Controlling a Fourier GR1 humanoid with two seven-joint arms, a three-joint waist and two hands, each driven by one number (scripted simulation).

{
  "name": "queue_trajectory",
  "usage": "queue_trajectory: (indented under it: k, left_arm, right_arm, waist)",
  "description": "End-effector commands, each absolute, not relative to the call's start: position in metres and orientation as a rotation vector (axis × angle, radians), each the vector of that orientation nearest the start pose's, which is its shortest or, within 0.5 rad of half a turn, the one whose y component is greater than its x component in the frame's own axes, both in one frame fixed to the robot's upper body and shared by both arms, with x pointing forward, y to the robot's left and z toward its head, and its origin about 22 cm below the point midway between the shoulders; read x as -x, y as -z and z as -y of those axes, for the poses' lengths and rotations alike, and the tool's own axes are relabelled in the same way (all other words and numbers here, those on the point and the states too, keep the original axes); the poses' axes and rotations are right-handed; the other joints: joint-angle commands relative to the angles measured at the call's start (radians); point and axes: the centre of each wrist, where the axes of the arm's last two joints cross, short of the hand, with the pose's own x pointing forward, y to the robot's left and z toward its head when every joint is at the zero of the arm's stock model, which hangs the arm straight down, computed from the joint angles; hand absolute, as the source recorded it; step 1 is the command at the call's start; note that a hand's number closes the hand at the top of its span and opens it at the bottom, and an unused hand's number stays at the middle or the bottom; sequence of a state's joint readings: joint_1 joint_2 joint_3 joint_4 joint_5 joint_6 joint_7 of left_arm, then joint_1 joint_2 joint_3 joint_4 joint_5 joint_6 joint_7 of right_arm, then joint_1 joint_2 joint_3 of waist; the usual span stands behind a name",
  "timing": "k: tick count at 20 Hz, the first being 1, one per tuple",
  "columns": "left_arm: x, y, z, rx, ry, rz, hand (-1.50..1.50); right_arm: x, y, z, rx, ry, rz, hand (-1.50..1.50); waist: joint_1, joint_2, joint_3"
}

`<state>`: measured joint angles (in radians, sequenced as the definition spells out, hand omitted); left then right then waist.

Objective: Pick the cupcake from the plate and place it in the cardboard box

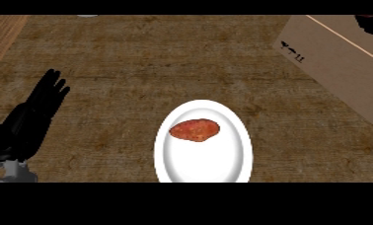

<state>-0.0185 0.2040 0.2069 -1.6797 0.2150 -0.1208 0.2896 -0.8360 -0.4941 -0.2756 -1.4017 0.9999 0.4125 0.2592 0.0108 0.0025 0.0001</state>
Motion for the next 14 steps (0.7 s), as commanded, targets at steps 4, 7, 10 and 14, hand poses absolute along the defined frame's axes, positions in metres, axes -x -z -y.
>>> queue_trajectory:
  k: [4, 7, 10, 14]
  left_arm:
    - [-0.25, -0.048, -0.318, -0.053, -0.047, 1.449, 0.0]
    - [-0.246, -0.062, -0.311, -0.031, -0.057, 1.446, 0.0]
    - [-0.243, -0.075, -0.293, -0.03, -0.038, 1.472, 0.0]
    - [-0.235, -0.048, -0.322, -0.05, -0.04, 1.45, 0.0]
  right_arm:
    - [-0.392, -0.253, 0.331, 1.294, -0.817, 1.431, 1.5]
    - [-0.396, -0.216, 0.351, 1.269, -0.806, 1.431, 1.5]
    - [-0.403, -0.206, 0.372, 1.256, -0.815, 1.395, 1.5]
    - [-0.404, -0.18, 0.383, 1.156, -0.803, 1.372, 1.5]
  waist:
    - [0.001, 0.001, 0.0]
    - [0.004, 0.002, 0.001]
    - [0.011, 0.003, 0.001]
    - [0.005, 0.001, 0.0]
